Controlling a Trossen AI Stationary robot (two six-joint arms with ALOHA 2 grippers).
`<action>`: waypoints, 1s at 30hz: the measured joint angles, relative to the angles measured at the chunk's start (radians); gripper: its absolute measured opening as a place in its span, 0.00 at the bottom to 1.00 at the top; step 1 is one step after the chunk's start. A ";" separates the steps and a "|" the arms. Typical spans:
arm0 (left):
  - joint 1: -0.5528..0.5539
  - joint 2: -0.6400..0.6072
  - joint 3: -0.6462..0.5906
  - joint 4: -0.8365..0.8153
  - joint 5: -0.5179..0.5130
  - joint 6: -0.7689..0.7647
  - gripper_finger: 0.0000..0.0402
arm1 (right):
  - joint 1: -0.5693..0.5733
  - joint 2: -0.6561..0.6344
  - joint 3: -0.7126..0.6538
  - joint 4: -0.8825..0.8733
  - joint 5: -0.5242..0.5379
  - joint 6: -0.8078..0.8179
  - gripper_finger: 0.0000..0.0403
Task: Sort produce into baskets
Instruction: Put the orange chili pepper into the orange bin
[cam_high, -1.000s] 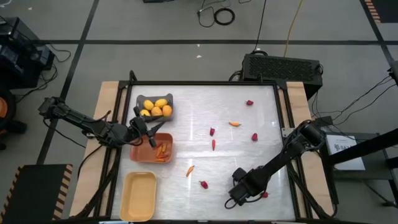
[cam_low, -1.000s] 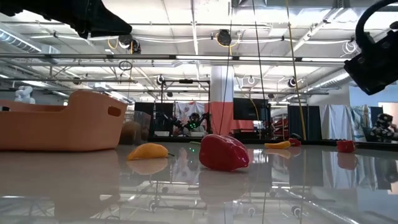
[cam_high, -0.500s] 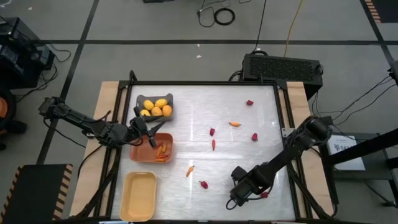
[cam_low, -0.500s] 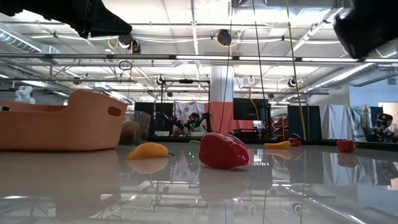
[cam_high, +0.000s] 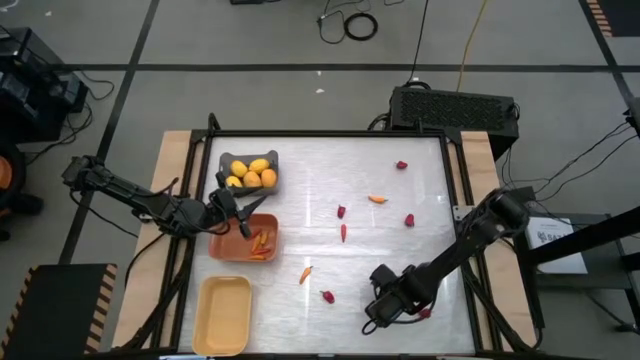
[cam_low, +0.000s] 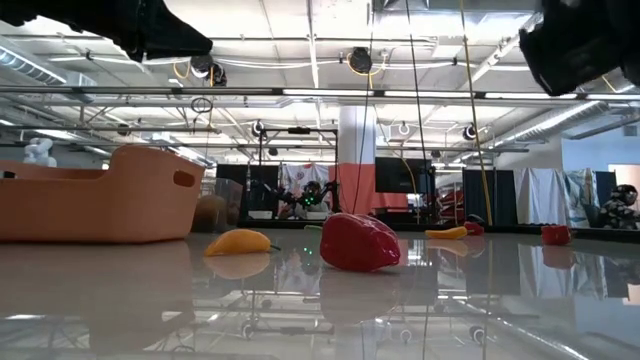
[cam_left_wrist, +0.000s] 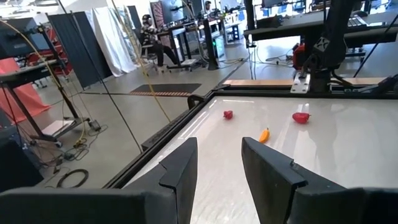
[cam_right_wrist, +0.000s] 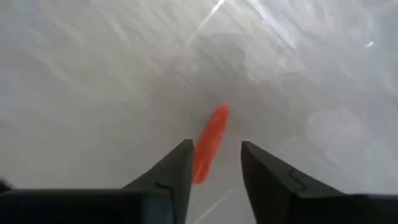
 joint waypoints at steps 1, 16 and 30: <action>0.000 0.000 0.000 0.000 0.000 0.002 0.33 | 0.000 0.009 0.000 -0.001 -0.001 -0.006 0.34; 0.014 0.000 0.000 0.000 0.020 -0.004 0.33 | 0.011 0.060 0.002 0.079 0.001 -0.021 0.53; 0.014 0.000 0.000 0.000 0.026 -0.004 0.33 | -0.015 0.112 0.005 0.073 -0.084 -0.133 0.25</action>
